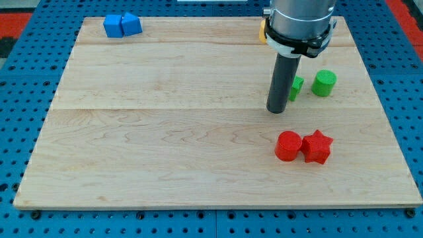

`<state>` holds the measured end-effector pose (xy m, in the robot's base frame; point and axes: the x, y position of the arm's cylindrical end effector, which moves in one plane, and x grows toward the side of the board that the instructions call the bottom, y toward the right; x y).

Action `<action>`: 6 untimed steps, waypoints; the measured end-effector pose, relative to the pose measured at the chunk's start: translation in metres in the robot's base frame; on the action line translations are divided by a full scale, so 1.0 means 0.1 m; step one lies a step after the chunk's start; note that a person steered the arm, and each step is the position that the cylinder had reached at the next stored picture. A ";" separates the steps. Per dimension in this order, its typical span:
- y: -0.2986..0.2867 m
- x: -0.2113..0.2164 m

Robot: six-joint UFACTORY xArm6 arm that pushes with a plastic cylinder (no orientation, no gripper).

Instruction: Push the green circle into green star

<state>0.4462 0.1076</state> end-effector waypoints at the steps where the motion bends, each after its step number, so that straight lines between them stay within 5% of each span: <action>1: 0.18 -0.02; 3: 1.33 -0.23; 6: 0.82 -0.78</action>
<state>0.3683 0.1892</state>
